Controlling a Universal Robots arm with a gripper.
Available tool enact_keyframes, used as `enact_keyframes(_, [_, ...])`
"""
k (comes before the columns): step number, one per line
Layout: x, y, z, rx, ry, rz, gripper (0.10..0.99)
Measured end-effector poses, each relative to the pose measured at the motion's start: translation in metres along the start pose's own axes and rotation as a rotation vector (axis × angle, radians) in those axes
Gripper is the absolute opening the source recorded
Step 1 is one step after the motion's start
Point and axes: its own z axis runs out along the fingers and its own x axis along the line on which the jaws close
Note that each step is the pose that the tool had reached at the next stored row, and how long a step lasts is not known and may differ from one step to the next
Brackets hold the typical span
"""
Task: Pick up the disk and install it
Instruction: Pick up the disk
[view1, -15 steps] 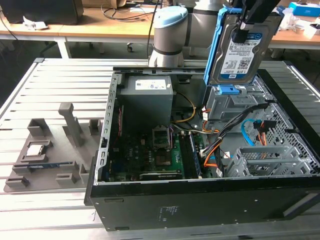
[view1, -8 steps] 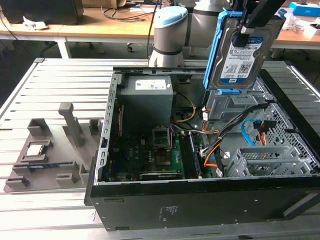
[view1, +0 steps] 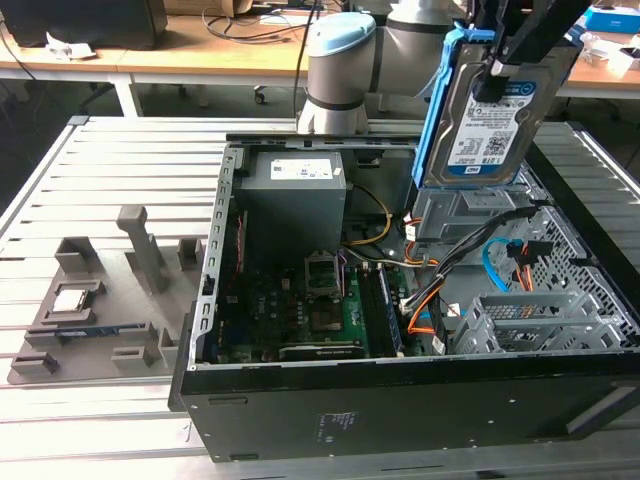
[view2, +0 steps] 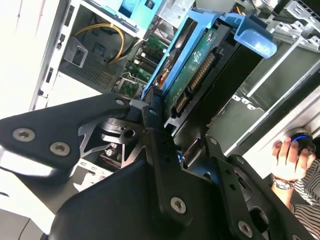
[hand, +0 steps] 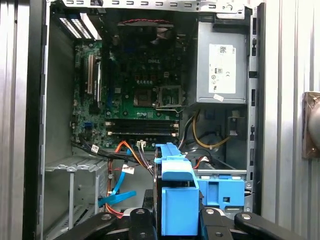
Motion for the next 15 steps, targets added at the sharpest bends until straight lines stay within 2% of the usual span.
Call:
enact_keyframes(7, [0.0193, 0.0004, 0.0007, 0.0, 0.0001, 0.0, 0.365])
enact_keyframes(11, [0.0444, 0.0011, 0.0012, 0.0, 0.0002, 0.0, 0.365])
enact_keyframes(13, [0.0535, 0.0013, 0.0015, 0.0, 0.0, 0.0, 0.365])
enact_keyframes(15, [0.0675, 0.0017, 0.0019, 0.0, 0.0, 0.0, 0.365])
